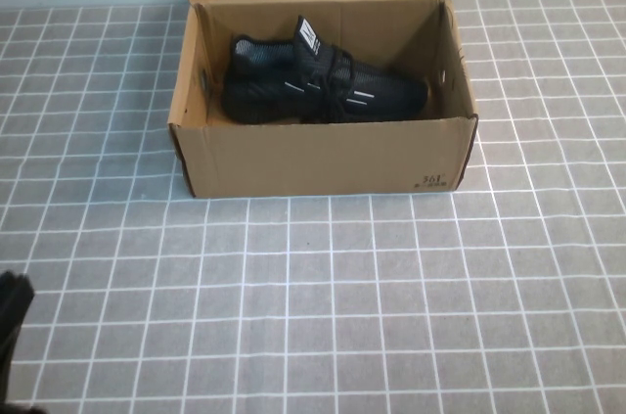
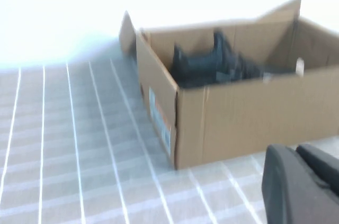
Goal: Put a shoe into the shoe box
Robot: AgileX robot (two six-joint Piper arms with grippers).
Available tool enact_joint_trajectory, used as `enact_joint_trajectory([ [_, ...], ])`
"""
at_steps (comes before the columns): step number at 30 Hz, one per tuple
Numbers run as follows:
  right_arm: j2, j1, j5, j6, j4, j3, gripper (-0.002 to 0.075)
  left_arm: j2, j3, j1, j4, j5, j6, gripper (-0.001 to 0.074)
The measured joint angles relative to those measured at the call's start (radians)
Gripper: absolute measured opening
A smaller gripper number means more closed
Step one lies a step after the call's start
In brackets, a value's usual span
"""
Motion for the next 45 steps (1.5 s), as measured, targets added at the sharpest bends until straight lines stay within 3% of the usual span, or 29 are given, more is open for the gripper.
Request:
enact_joint_trajectory([
  [6, -0.009, 0.000, -0.305, -0.002, 0.000, 0.231, -0.0016, -0.152, 0.220, 0.000, -0.016, -0.185, -0.003, -0.0001],
  [13, -0.009, 0.000, -0.528, -0.002, 0.018, 0.381, -0.0016, -0.161, 0.260, 0.000, -0.016, -0.040, -0.001, -0.0001],
  [20, -0.009, 0.000, -0.500, -0.002, 0.025, 0.393, -0.0016, -0.161, 0.262, 0.000, -0.016, 0.055, -0.001, -0.0001],
  [34, -0.011, -0.005, -0.443, -0.002, 0.018, 0.393, -0.0016, -0.161, 0.262, 0.000, -0.016, 0.071, 0.001, -0.0001],
  [38, -0.025, -0.105, -0.420, -0.002, 0.014, 0.393, -0.0016, -0.161, 0.262, 0.000, -0.016, 0.071, 0.001, -0.0001],
  [45, -0.031, -0.386, -0.416, -0.002, 0.026, 0.393, -0.0016, -0.161, 0.262, 0.000, -0.016, 0.074, 0.001, -0.0001],
])
